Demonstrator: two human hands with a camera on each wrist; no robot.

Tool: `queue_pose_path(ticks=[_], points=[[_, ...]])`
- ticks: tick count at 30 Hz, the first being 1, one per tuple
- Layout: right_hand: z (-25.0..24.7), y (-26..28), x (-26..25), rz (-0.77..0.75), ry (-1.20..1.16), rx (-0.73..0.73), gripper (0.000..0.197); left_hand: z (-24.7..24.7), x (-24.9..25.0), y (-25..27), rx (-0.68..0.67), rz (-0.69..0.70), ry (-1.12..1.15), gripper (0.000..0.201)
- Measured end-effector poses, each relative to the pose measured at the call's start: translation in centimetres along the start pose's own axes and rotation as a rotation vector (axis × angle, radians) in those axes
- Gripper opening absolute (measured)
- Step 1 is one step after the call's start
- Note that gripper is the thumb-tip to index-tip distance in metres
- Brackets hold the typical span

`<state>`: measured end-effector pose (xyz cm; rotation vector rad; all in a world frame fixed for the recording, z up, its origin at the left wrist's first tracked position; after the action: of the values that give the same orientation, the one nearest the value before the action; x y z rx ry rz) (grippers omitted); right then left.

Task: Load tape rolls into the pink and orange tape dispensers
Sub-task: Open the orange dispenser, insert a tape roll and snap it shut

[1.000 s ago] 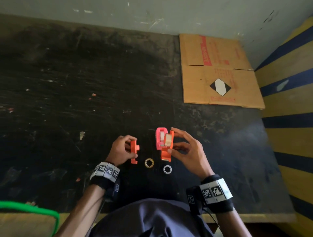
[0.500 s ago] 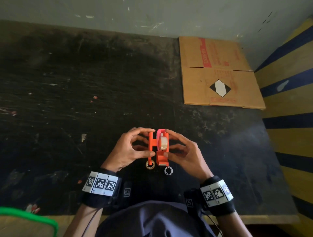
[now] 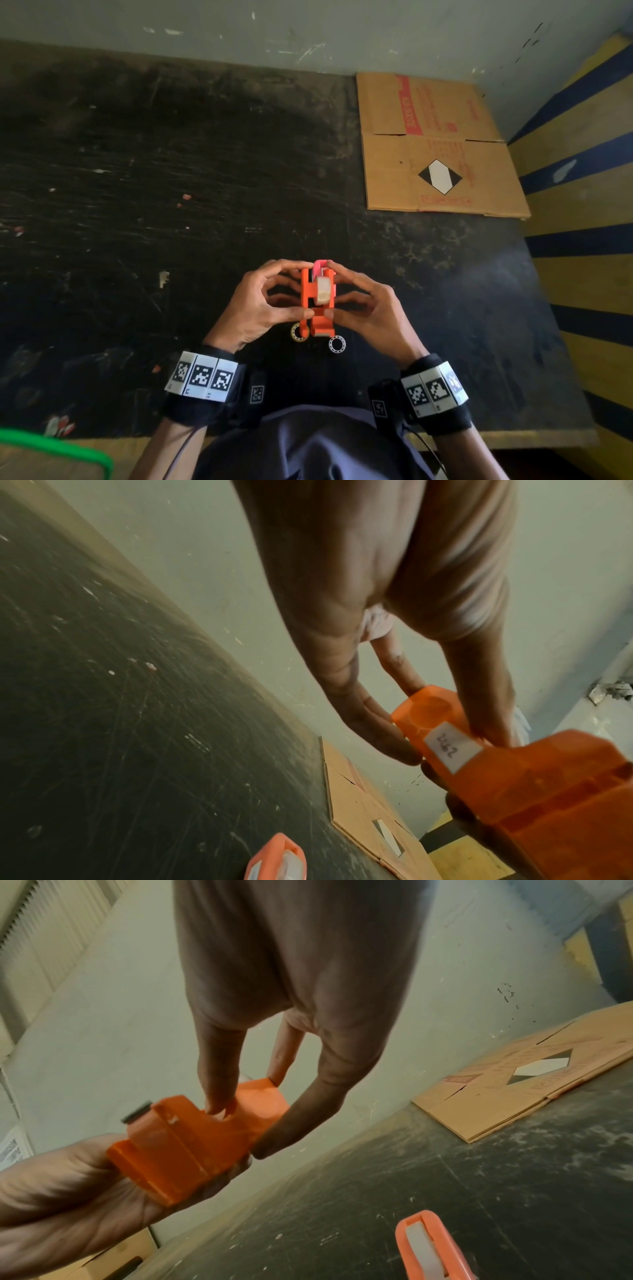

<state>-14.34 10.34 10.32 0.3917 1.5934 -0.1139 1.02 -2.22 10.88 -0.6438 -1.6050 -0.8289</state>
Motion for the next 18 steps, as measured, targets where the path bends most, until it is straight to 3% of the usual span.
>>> queue_pose_path(ticks=[7,18], points=[[0.1,-0.2,-0.4,0.0,-0.048,-0.003,0.074,0.1,-0.2,0.1,-0.031,-0.005,0.097,0.077],[0.6,-0.7,-1.3,-0.002,-0.067,-0.042,0.077,-0.9,-0.3,0.6,-0.047,0.001,0.193,0.07]])
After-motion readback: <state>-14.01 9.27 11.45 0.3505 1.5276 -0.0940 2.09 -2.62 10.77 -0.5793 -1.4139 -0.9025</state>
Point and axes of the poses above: each hand's wrist, its own y-axis away from the middle knuckle, its own z-axis out of the palm, x = y × z, the point moved 5 cm from there along -y, towards the middle knuckle, and after that the axes turned 4 degrees about -y, right-handed, at the moved point
